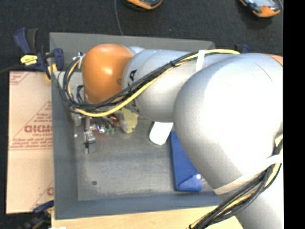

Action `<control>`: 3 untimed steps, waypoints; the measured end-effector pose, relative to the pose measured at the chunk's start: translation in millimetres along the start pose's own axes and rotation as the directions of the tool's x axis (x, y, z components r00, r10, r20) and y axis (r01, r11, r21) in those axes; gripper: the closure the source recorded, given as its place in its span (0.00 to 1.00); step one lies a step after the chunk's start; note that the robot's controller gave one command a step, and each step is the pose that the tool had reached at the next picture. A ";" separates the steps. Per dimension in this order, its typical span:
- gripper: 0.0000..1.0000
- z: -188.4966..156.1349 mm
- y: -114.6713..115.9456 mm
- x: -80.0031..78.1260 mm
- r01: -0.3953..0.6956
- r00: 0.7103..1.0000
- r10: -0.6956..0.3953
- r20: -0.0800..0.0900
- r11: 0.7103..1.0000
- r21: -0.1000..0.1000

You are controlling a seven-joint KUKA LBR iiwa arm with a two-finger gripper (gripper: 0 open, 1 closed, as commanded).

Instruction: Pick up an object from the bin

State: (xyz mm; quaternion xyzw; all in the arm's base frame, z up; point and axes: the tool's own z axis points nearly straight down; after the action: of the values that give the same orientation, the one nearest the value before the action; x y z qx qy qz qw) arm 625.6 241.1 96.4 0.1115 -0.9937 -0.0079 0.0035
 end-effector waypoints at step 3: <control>0.00 3.2 -57.8 -14.4 0.113 0.994 -0.113 0.010 0.994 0.000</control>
Offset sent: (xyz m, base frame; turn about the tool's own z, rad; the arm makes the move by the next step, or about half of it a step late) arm 0.0195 -0.0241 0.0228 -0.3252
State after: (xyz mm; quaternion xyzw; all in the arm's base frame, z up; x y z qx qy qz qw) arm 652.4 188.1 92.2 0.1675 -0.9858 -0.0087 -0.0019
